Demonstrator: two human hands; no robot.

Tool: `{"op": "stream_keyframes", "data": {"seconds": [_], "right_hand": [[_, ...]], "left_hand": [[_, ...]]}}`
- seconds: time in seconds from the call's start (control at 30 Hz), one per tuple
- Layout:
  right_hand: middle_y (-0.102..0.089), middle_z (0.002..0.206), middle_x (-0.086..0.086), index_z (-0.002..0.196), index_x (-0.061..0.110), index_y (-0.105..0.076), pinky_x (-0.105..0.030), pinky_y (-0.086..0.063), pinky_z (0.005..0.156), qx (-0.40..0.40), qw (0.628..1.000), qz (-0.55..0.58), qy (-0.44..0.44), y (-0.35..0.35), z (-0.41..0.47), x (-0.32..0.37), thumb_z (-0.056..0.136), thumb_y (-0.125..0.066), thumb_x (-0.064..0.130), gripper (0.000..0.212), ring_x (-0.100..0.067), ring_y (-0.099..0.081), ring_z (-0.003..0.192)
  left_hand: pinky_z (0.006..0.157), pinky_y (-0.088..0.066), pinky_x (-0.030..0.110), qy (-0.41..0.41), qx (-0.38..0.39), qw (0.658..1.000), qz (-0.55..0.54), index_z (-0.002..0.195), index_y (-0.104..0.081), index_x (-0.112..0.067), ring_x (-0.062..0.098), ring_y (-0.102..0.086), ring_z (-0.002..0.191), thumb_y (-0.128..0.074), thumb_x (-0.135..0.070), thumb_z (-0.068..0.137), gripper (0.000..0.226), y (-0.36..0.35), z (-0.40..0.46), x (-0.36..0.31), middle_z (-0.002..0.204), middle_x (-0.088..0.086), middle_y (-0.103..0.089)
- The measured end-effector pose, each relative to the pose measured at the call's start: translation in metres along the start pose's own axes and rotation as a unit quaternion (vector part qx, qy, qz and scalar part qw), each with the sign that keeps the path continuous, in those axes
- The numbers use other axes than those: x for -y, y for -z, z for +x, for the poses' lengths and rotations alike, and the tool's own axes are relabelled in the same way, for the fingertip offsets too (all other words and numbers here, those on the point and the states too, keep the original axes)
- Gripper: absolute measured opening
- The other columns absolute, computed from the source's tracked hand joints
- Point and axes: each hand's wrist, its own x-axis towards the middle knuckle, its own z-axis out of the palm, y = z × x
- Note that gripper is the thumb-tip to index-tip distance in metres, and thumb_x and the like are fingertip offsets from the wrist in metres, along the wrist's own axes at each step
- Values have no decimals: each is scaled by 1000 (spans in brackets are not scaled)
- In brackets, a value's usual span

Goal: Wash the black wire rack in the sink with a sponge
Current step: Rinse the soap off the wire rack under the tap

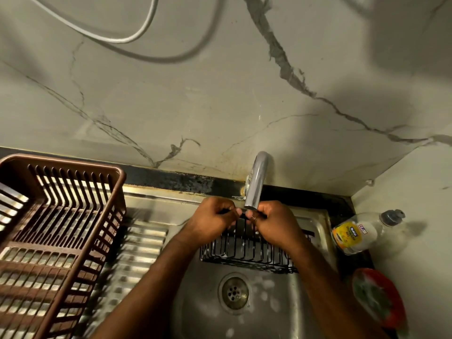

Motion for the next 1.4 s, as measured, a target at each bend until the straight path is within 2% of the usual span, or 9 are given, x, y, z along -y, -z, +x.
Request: {"op": "stream_keyframes", "data": {"seconds": [0.17, 0.33, 0.47, 0.63, 0.8, 0.93, 1.13, 1.3, 1.4], "right_hand": [[-67, 74, 11, 83, 24, -72, -28, -55, 67, -8, 999, -37, 14, 1, -1, 9, 97, -62, 32, 18, -6, -65, 70], [-71, 65, 8, 73, 26, -72, -29, -56, 66, 10, 999, -35, 6, 13, 0, -5, 95, -64, 37, 26, -2, -66, 60], [-71, 65, 7, 75, 25, -71, -25, -52, 65, 19, 998, -63, -14, 25, -3, -23, 96, -61, 40, 28, -3, -66, 60], [-66, 69, 2, 75, 18, -65, -31, -56, 68, 13, 988, -153, 19, 7, 1, -4, 97, -56, 47, 37, -12, -61, 63], [-72, 96, 0, 102, 22, -72, -21, -38, 62, -60, 978, -195, 39, -28, 5, 17, 95, -48, 59, 45, -15, -65, 83], [-70, 87, 2, 91, 20, -70, -26, -54, 71, -7, 986, -163, 38, -14, 4, 9, 96, -51, 55, 40, -13, -67, 80], [-68, 74, 10, 79, 28, -69, -28, -54, 73, 41, 992, -122, 11, 11, -5, -11, 98, -57, 41, 27, -4, -63, 71], [-68, 67, 5, 74, 25, -69, -31, -55, 69, 25, 991, -134, 3, 28, -5, -23, 98, -58, 40, 31, -7, -63, 65], [-68, 64, 4, 73, 21, -70, -27, -52, 64, 23, 987, -156, 16, 29, -3, -19, 97, -60, 37, 31, -8, -63, 62]], "left_hand": [[52, -37, 27, -1, -40, 993, -108, 63, -60, -11, 20, -44, 52, -61, -21, 98, 37, 0, 0, 6, 56, 5, -50], [46, -42, 19, 39, -99, 960, -258, 65, -53, 1, 11, -48, 43, -56, 0, 97, 33, 8, -6, 20, 49, 0, -47], [40, -29, 15, 53, -142, 954, -258, 58, -49, -1, 5, -33, 37, -57, 0, 95, 38, 19, -12, 35, 44, -3, -39], [49, -30, 26, 46, -157, 949, -270, 55, -51, -8, 17, -36, 48, -63, -18, 86, 35, 11, -10, 35, 52, 9, -38], [50, -33, 26, 30, -144, 954, -261, 54, -50, -9, 17, -37, 50, -61, -21, 86, 36, -3, -8, 26, 51, 7, -39], [53, -33, 29, 34, -144, 954, -260, 57, -52, -4, 20, -36, 53, -62, -21, 87, 36, 7, -12, 36, 54, 8, -39], [46, -31, 21, 40, -155, 953, -258, 57, -48, -1, 9, -35, 43, -56, 0, 95, 39, 20, -13, 41, 47, -2, -39], [50, -33, 21, 31, -159, 949, -271, 46, -52, -20, 8, -36, 44, -51, 4, 98, 57, 35, -10, 45, 47, -6, -40], [55, -34, 27, 16, -142, 958, -250, 53, -52, -13, 14, -37, 49, -52, -3, 100, 48, 39, -8, 51, 51, 1, -41]]}}
